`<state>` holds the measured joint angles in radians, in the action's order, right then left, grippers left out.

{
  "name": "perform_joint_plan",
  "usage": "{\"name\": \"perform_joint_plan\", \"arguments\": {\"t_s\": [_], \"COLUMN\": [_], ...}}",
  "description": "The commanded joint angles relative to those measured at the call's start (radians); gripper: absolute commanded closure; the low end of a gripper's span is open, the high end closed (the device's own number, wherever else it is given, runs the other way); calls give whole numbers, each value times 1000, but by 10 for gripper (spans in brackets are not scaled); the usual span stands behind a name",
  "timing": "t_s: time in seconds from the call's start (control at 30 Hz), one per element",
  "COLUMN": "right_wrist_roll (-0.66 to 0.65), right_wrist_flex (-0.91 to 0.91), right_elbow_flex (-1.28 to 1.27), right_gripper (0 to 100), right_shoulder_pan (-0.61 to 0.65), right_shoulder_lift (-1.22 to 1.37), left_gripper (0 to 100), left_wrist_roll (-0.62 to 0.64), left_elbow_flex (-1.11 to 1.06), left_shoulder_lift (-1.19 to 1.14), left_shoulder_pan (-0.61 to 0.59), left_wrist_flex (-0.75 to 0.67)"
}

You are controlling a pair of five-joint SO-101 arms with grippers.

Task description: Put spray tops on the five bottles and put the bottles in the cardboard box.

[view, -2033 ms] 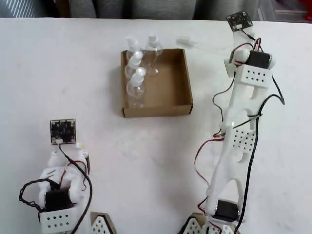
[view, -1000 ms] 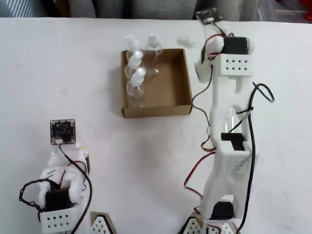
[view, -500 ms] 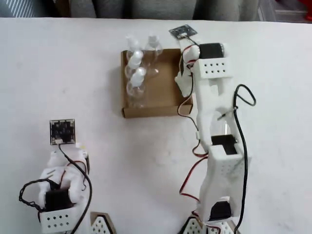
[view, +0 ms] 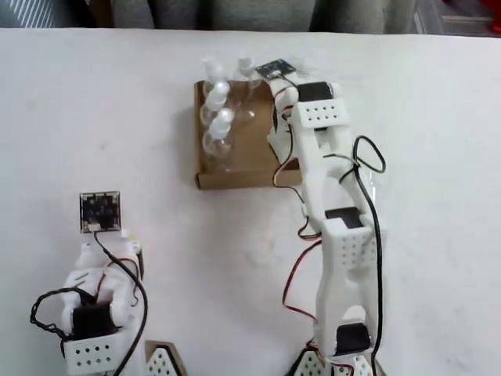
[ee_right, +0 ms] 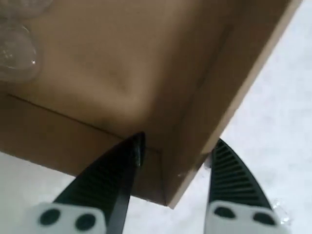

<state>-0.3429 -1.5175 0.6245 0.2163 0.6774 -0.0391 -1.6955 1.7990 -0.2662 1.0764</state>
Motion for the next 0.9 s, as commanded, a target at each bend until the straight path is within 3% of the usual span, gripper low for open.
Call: {"name": "perform_joint_plan", "arguments": {"t_s": [0.0,0.2,0.87], "right_wrist_roll": [6,6,-2], "right_wrist_flex": [10,4,1], "right_elbow_flex": [18,18,18], "right_gripper": [844,967,776], "right_shoulder_pan": [27,54,64], "right_shoulder_lift": [5,16,2], "left_gripper": [977,977,977], "left_wrist_roll": [2,2,2], "left_elbow_flex": [2,2,2], "left_shoulder_lift": [-1,-1,-1], "left_shoulder_pan": [-7,-7,-7], "left_wrist_flex": [3,3,3]}}
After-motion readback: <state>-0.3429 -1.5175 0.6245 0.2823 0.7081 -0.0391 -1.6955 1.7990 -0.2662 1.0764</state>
